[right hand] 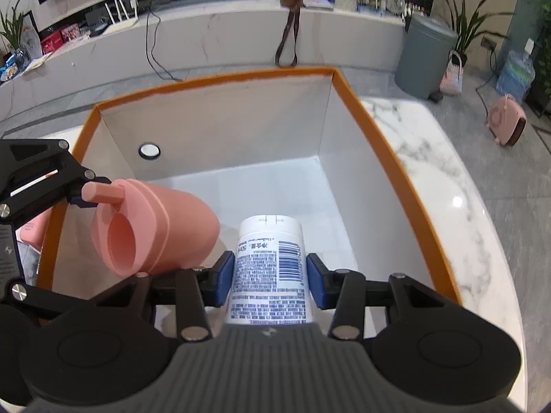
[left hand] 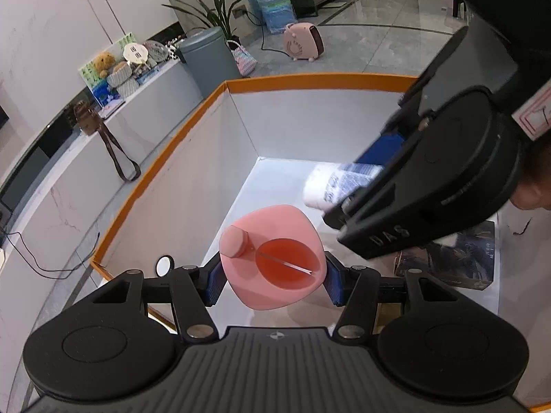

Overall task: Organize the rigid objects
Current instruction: 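Lower the pink cup and lotion tube into the orange box and open both tools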

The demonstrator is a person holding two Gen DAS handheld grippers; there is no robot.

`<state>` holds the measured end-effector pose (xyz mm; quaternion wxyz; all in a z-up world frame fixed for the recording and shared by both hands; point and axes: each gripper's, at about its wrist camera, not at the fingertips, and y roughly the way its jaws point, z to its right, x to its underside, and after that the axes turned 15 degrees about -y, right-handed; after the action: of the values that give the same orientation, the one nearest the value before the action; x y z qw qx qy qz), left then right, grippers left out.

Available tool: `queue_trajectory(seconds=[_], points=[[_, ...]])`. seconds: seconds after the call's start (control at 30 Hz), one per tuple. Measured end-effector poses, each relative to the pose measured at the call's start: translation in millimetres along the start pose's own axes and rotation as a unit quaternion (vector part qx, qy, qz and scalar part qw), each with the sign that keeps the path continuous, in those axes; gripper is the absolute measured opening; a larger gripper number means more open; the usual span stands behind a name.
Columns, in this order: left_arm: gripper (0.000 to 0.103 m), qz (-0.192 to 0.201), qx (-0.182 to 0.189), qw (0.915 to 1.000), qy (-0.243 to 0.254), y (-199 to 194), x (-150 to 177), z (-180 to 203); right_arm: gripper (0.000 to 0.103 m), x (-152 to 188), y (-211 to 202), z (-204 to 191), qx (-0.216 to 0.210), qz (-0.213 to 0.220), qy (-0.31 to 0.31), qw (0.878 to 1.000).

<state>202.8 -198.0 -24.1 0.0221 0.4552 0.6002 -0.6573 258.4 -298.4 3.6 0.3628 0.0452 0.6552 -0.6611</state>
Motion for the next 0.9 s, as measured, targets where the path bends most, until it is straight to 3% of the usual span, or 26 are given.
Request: queue_trajectory(seconds=[0.33,0.4,0.5,0.9], points=[[0.065,-0.017,-0.003,0.9996,0.02,17,2,4,0.047,4,19,4,-0.029,-0.052,0.019,0.998],[0.065,-0.02,-0.002,0.9996,0.018,18,1,4,0.048,5,19,6,-0.026,-0.051,0.023,0.998],[0.069,-0.024,-0.004,0.9993,0.027,18,2,4,0.067,5,17,9,-0.022,-0.046,0.029,0.998],[0.075,-0.019,-0.009,0.9985,0.051,7,7,9,0.067,3,8,12,-0.029,-0.029,0.038,0.998]])
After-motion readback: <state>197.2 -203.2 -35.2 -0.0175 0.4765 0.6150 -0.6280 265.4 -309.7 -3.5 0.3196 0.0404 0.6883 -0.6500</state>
